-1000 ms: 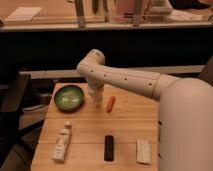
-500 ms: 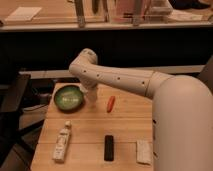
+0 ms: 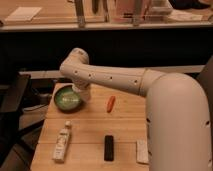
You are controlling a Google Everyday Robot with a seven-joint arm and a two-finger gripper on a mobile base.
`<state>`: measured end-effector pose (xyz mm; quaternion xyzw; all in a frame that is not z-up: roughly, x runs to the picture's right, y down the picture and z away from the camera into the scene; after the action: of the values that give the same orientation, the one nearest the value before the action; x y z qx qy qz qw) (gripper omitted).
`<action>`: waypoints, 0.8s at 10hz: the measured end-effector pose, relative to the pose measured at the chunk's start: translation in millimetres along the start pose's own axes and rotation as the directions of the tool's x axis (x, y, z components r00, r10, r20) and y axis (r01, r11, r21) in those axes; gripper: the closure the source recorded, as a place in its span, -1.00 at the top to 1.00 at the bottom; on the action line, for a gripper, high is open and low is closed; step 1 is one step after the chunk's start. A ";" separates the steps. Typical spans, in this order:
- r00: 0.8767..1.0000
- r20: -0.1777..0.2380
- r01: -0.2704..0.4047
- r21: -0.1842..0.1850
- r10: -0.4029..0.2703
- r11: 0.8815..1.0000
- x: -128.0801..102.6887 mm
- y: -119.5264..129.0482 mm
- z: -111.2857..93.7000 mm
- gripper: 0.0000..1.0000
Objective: Place the ceramic cup in the ceramic bowl
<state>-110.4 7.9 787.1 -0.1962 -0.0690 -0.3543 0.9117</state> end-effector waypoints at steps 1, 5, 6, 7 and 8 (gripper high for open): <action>1.000 0.001 0.004 0.003 -0.004 1.000 -2.1 -3.0 1.6 -0.96; 1.000 0.004 0.018 0.016 -0.018 1.000 -13.2 -14.0 2.4 -0.96; 1.000 0.008 0.022 0.016 -0.022 1.000 -15.1 -15.7 3.4 -0.96; 0.999 0.014 0.030 0.018 -0.030 0.999 -19.6 -19.0 4.6 -0.96; 0.999 0.020 0.032 0.020 -0.033 0.999 -21.8 -21.7 5.4 -0.96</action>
<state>-141.1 9.1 793.0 -0.1898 -0.0847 -0.3663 0.9070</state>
